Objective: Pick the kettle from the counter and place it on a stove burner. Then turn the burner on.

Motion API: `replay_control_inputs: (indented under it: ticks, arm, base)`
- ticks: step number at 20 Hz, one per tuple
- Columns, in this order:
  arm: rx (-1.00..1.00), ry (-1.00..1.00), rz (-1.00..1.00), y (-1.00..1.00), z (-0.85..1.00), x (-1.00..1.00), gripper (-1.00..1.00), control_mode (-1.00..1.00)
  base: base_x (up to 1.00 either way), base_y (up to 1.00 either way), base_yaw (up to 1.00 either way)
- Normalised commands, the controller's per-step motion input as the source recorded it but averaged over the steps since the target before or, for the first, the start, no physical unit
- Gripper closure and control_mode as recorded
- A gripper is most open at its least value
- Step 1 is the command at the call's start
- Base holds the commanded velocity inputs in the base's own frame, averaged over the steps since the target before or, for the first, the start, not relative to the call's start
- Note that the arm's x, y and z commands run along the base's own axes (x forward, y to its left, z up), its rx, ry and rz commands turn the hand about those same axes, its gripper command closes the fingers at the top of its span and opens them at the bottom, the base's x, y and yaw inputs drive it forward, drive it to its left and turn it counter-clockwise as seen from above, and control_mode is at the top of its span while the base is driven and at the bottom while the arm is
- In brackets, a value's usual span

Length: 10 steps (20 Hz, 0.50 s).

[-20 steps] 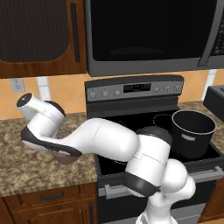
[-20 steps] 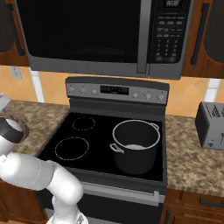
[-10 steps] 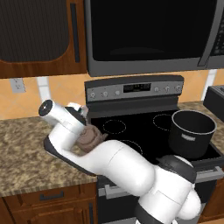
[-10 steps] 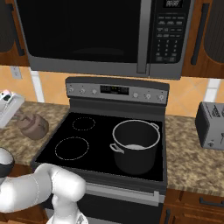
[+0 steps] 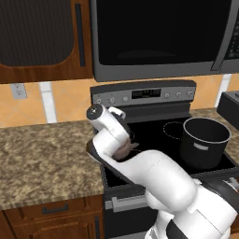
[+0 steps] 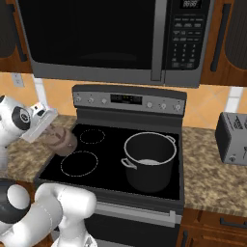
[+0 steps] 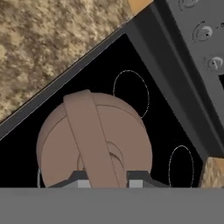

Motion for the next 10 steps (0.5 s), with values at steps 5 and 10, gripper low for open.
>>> replay_control_inputs:
  ticks: [5, 10]
  arm:
    - [0.04, 0.24, -0.01, -0.75, -0.11, 0.49, 1.0, -1.0]
    - [-0.02, 0.32, -0.05, -0.18, -0.13, 0.45, 1.0, -1.0]
  base:
    - [0.0, 0.0, 0.0]
    - [0.0, 0.0, 0.0]
